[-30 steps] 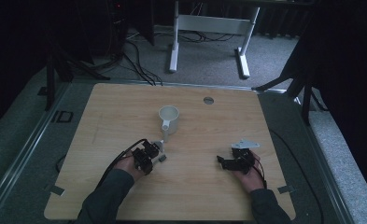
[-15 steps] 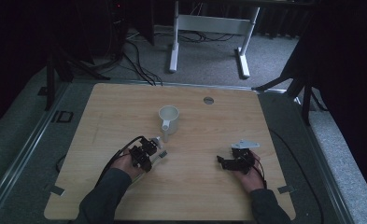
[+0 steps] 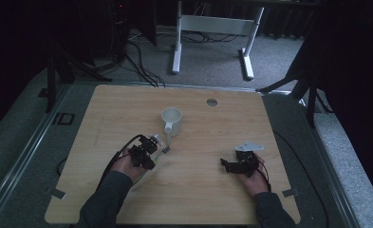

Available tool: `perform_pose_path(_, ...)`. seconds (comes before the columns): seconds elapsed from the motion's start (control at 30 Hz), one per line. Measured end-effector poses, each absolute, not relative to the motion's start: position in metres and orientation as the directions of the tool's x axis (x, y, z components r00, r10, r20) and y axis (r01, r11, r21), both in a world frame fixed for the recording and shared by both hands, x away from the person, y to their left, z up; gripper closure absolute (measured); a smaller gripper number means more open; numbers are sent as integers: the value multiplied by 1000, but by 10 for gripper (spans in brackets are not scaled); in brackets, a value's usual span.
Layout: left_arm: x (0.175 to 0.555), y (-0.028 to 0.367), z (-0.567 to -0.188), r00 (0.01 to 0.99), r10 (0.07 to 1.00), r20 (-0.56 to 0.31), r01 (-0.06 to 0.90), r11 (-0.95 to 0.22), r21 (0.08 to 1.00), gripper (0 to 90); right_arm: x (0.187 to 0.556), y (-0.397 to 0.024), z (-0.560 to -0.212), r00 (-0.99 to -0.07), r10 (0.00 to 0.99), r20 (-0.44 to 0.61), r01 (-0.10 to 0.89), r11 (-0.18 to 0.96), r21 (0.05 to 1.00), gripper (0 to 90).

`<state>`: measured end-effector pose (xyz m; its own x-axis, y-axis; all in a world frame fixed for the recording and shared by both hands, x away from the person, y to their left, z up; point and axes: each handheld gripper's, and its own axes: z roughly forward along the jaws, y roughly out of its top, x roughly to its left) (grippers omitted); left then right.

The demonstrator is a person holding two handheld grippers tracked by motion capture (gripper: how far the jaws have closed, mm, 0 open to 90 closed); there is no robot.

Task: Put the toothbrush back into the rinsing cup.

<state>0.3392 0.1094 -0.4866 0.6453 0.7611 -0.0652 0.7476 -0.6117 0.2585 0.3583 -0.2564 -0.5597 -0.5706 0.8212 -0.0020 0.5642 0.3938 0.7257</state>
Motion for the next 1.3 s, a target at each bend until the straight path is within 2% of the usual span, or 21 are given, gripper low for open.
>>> perform_pose_path(0.37,338,112,-479,647,757,-93,736,-588,335,826,358,-256,-560,-571,821,-3,563,394,726,199)
perform_pose_path(0.8,335,112,-472,668,740,-81,699,-585,411,826,358,-256,-560,-571,821,-3,563,394,726,199)
perform_pose_path(1.3,335,116,-463,649,758,-69,679,-535,503,826,358,-256,-560,-571,821,-2,564,394,726,199)
